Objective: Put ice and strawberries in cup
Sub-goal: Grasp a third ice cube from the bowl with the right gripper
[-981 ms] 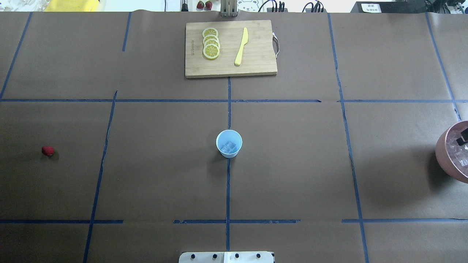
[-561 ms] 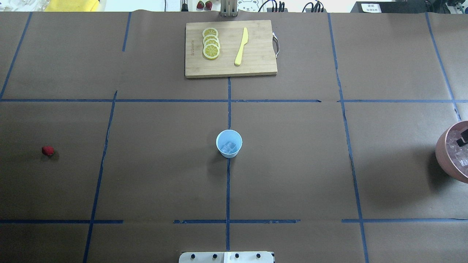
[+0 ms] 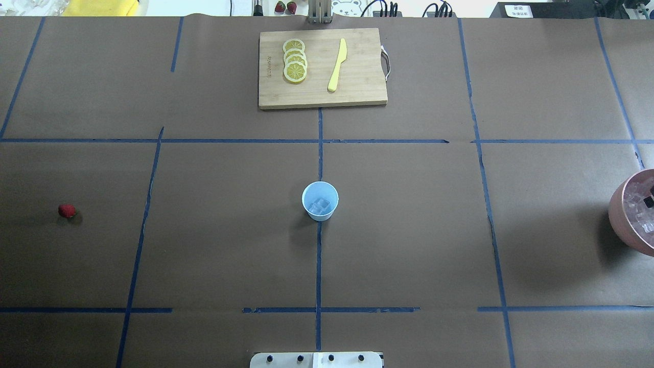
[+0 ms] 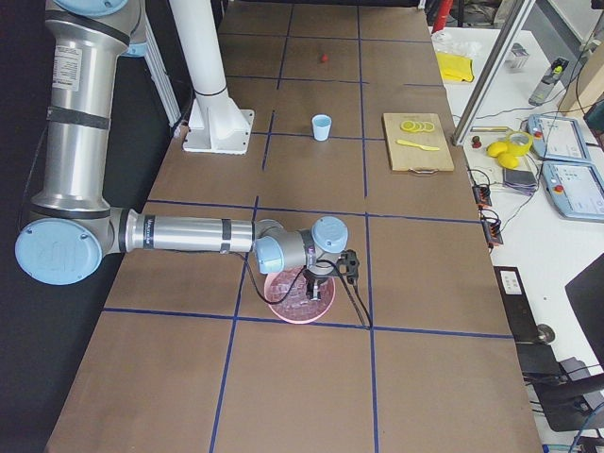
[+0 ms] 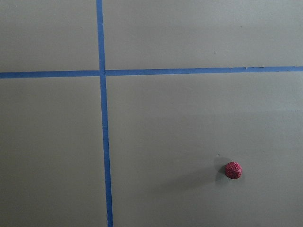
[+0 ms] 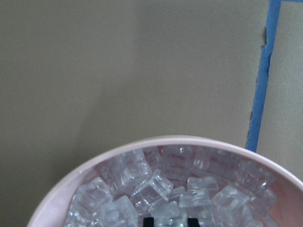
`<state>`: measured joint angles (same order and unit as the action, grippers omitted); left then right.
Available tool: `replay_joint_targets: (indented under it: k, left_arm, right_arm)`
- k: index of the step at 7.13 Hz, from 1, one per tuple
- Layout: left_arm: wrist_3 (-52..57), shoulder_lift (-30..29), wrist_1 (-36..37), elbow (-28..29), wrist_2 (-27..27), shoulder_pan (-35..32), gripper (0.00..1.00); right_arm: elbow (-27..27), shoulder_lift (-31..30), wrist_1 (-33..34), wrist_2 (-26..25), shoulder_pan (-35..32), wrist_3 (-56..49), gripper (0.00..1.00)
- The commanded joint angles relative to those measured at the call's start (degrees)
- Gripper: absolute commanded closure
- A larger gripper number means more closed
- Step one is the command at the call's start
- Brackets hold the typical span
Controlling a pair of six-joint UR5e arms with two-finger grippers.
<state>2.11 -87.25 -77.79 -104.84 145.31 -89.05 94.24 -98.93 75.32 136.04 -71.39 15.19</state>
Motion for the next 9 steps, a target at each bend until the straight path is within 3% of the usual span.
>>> replay_joint_targets:
  k: [1,2,5,7,9]
  left_arm:
    - [0.0,0.1,0.1,0.0,0.9,-0.1,0.00]
    - [0.0,0.1,0.1,0.3,0.9,0.0,0.00]
    - [0.0,0.1,0.1,-0.1,0.9,0.0,0.00]
    - [0.0,0.1,0.1,-0.4,0.9,-0.1,0.00]
    - [0.0,0.1,0.0,-0.4,0.9,0.0,0.00]
  right_arm:
    - [0.4,-0.1,0.0,1.0,-0.1,-0.1,1.00]
    - [1.6,-0.3,-0.1,1.2,-0.2,-0.2,1.00]
    - [16.6,-5.7,0.8,1.7,-5.9,0.9,1.00]
    - [21.6,-0.3,0.4,2.7,-4.9,21.0,1.00]
    - [21.7,12.5,0.3,2.9,5.0,44.5,1.00]
